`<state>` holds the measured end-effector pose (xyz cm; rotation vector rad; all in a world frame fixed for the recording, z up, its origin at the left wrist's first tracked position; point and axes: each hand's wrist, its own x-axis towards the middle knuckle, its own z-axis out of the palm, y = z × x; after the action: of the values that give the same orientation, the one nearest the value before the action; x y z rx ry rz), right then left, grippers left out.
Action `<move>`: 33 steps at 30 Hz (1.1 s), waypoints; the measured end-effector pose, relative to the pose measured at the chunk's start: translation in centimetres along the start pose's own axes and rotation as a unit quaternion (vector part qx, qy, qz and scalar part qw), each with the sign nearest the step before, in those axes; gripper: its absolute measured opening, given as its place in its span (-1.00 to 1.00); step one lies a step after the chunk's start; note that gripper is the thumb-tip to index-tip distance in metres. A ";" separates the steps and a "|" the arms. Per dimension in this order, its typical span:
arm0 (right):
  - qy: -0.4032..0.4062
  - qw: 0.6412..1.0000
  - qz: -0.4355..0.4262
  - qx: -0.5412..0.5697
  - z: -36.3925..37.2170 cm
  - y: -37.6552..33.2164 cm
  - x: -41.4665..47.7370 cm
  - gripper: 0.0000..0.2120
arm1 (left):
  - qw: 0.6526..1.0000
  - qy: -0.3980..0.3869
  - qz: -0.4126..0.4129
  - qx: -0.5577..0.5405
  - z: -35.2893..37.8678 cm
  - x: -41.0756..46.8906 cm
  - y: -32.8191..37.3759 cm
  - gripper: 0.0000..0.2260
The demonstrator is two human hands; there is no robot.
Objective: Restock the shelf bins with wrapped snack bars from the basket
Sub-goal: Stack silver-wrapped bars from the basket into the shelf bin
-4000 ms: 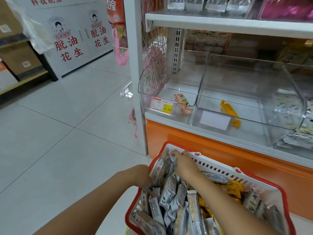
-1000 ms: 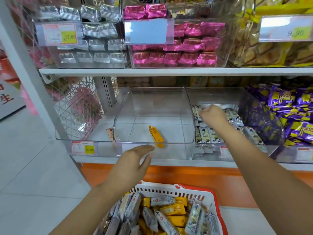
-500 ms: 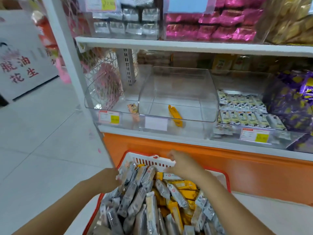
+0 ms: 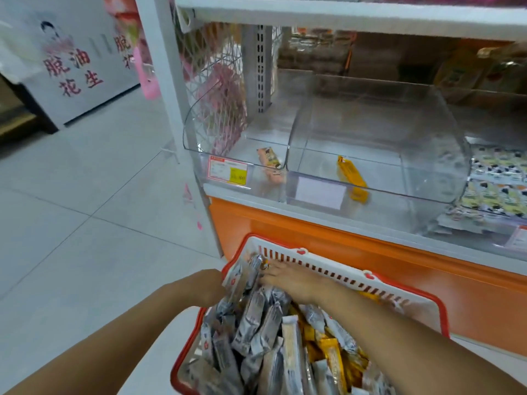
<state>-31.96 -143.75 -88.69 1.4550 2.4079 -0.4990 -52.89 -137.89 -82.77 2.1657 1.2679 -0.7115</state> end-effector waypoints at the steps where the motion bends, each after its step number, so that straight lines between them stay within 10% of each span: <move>1: 0.010 1.000 -0.008 -0.020 -0.1 0.2 0.2 -0.39 | 1.000 0.001 0.006 0.000 -0.1 0.0 -0.1 -0.59; 10: 0.017 0.993 0.101 0.058 -1.7 2.0 -3.6 -0.38 | 1.000 0.000 -0.003 -0.007 -0.8 -0.5 0.2 -0.63; 15: 0.153 0.921 0.247 0.261 -4.2 -0.1 -7.8 -0.45 | 0.967 0.197 0.057 -0.150 -2.1 -2.4 3.4 -0.79; 19: 0.278 0.833 0.292 0.379 -6.4 -4.0 -10.6 -0.51 | 0.888 0.062 0.107 -0.443 -2.5 -5.3 7.6 -0.61; 28: 0.378 0.779 0.285 0.412 -7.8 -8.1 -16.9 -0.75 | 0.824 0.019 0.166 -0.541 -2.4 -7.2 11.4 -0.42; 33: 0.451 0.709 0.246 0.483 -7.9 -8.9 -19.9 -0.84 | 0.706 -0.085 0.225 -0.666 -2.8 -8.5 12.8 -0.64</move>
<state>-31.41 -159.95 -72.06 3.3363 2.1081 -1.2378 -44.64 -146.63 -72.80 1.0077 0.6468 0.2511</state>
